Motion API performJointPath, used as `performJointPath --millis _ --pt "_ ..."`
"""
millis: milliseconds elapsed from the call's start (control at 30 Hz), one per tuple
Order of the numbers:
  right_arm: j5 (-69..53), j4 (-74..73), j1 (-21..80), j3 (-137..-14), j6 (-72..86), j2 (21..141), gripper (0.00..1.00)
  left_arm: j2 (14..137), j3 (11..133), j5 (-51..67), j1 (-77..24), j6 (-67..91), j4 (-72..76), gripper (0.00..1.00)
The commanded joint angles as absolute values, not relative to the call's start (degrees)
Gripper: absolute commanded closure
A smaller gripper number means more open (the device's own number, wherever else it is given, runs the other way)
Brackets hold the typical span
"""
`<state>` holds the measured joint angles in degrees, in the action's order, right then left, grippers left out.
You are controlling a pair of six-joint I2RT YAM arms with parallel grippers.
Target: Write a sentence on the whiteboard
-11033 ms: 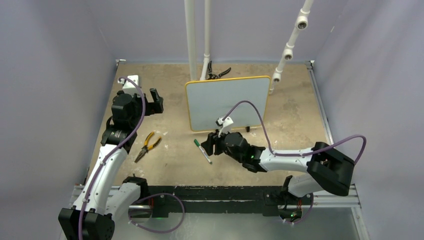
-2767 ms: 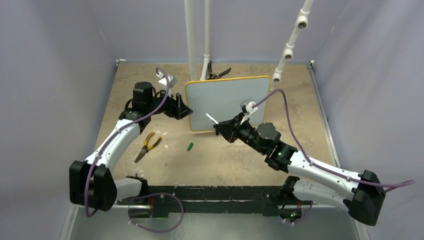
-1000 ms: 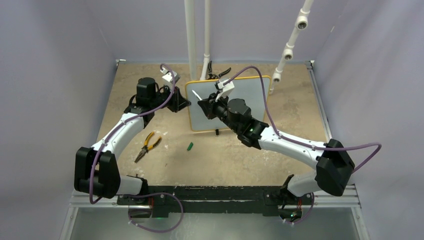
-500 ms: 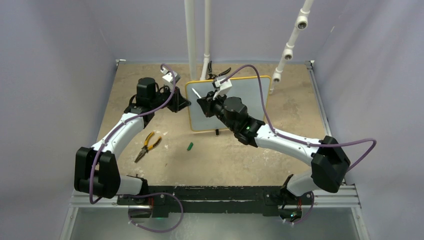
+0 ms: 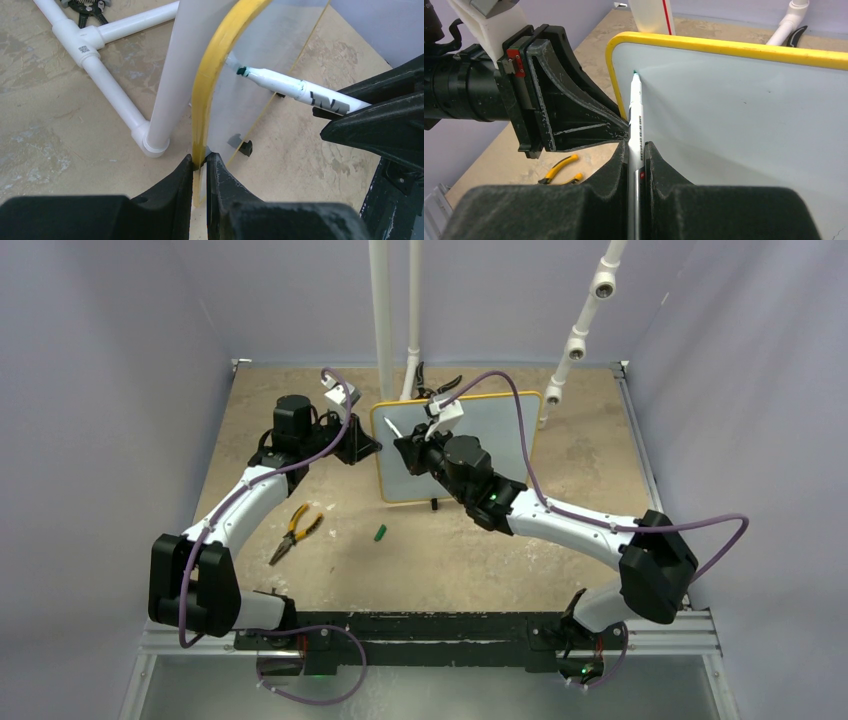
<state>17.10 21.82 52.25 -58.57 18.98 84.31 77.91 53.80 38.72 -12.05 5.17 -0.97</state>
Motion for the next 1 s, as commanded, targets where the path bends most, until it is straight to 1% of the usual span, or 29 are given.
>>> performJointPath --millis 0,433,600,733,967 --pt "21.3 22.9 51.9 -56.8 20.7 84.1 1.0 77.1 55.0 37.4 -12.0 4.1 0.7 1.0" --pt "19.1 22.5 51.9 -53.5 22.0 83.1 1.0 77.1 55.1 37.4 -12.0 4.1 0.8 1.0" --pt "14.9 28.2 52.5 -51.0 18.7 79.5 1.0 77.1 55.1 37.3 -12.0 4.2 0.8 1.0" --pt "16.6 30.0 53.2 -50.5 17.9 77.8 1.0 77.0 55.1 37.3 -12.0 4.3 0.9 1.0" --pt "19.6 30.0 53.2 -51.8 17.1 78.3 1.0 77.0 55.1 37.4 -12.0 4.4 0.9 1.0"
